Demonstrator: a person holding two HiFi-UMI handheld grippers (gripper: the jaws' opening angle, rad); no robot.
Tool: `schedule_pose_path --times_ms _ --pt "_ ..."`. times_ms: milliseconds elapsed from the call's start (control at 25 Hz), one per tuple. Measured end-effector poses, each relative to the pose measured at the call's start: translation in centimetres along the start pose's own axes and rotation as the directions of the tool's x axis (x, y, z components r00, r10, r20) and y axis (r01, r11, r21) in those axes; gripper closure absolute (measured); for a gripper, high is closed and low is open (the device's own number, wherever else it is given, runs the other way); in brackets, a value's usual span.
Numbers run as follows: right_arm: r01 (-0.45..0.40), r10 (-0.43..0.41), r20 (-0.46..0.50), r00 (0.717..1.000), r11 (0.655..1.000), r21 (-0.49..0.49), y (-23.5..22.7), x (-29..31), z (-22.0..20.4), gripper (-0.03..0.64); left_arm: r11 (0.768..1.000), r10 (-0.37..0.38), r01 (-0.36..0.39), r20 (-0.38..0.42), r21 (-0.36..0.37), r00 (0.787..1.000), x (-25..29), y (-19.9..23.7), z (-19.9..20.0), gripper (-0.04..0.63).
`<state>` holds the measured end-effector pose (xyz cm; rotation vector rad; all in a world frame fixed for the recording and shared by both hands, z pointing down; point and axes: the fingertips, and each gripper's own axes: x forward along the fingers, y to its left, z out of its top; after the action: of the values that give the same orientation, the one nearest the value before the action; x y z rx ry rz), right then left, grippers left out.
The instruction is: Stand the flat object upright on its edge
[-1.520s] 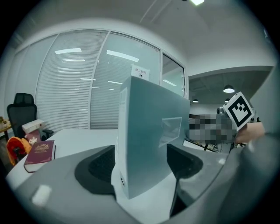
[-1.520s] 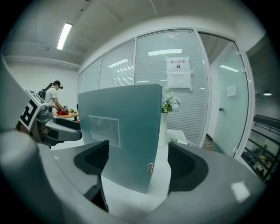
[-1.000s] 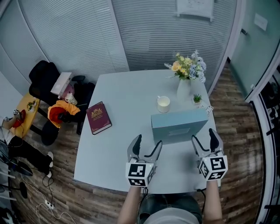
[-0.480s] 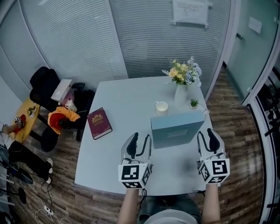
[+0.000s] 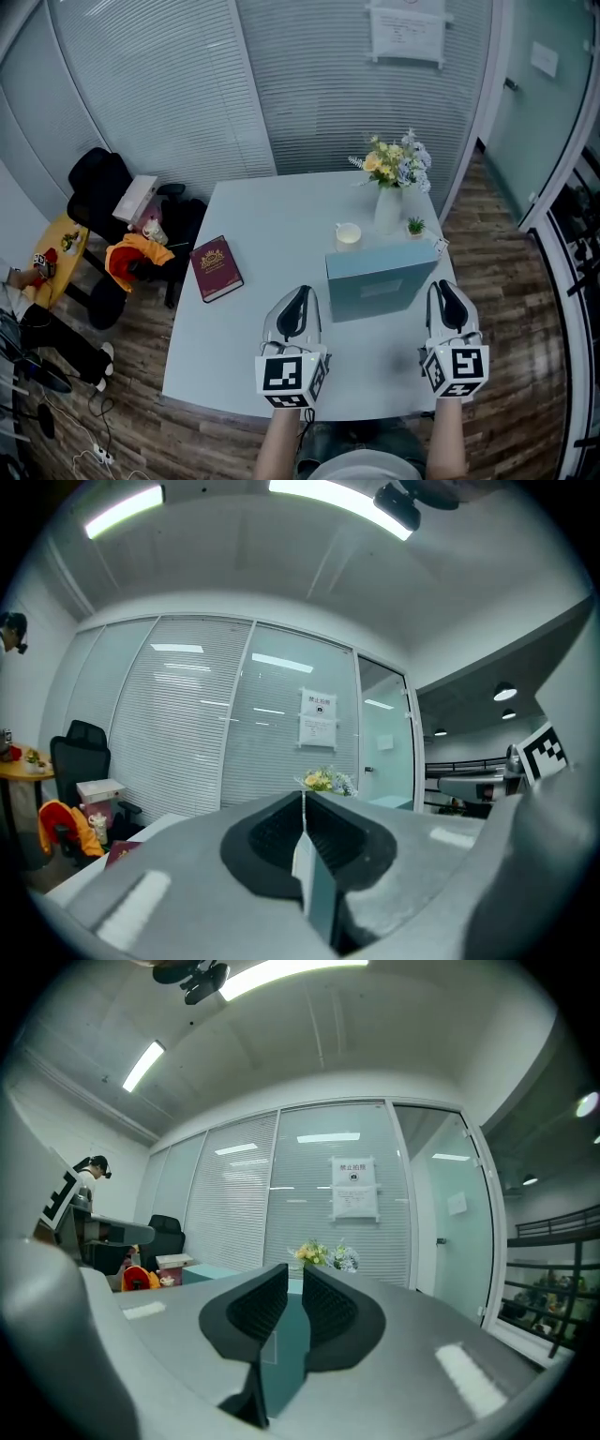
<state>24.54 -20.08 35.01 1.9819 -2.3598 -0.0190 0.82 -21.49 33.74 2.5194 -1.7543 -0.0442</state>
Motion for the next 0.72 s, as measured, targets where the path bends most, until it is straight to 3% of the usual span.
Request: schedule_pose_path --times_ms 720 --pt "0.013 -0.013 0.001 1.000 1.000 0.011 -0.25 -0.20 -0.06 0.594 0.999 0.033 -0.033 -0.002 -0.011 0.999 -0.27 0.28 0.27 0.595"
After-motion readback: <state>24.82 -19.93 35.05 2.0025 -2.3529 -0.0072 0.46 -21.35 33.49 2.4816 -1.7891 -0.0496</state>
